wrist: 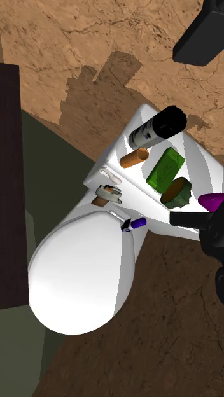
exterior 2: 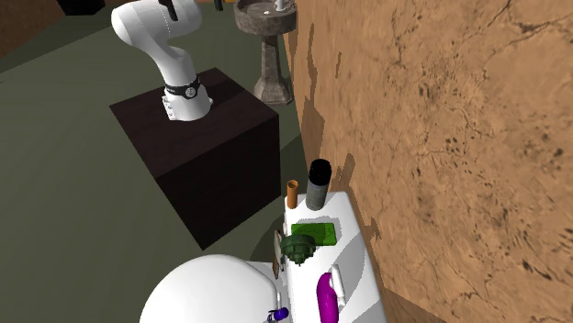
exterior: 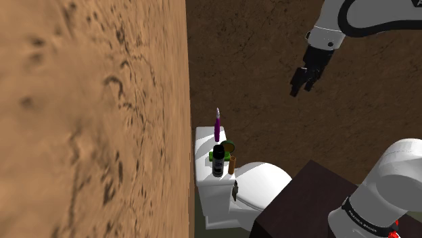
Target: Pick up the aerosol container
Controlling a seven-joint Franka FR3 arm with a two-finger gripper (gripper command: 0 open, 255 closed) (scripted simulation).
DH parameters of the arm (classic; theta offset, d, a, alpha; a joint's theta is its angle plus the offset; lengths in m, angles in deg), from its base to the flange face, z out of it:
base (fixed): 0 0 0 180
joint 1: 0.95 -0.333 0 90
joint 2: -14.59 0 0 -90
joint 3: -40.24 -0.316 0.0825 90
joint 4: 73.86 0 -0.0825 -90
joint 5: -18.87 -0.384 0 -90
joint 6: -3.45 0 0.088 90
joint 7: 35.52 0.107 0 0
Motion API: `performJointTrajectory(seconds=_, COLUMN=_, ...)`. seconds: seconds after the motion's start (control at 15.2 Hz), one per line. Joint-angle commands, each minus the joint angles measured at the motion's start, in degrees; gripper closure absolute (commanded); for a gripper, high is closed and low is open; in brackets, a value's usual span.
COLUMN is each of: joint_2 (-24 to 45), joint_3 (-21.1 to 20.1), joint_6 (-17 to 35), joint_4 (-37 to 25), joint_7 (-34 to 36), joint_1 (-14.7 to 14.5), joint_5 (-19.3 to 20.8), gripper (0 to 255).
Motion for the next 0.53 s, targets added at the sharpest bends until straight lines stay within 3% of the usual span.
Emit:
performJointTrajectory(seconds=0.0, joint_2=0.00, joint_3=0.00, joint_6=0.00, joint_4=0.00, joint_7=0.00, joint_1=0.00, joint_5=0.00, gripper=0)
performJointTrajectory(seconds=0.46, joint_2=9.99, joint_3=-2.91, joint_6=11.96, joint_4=3.42, joint_7=3.46, joint_1=-1.33, joint_5=-1.67, gripper=0)
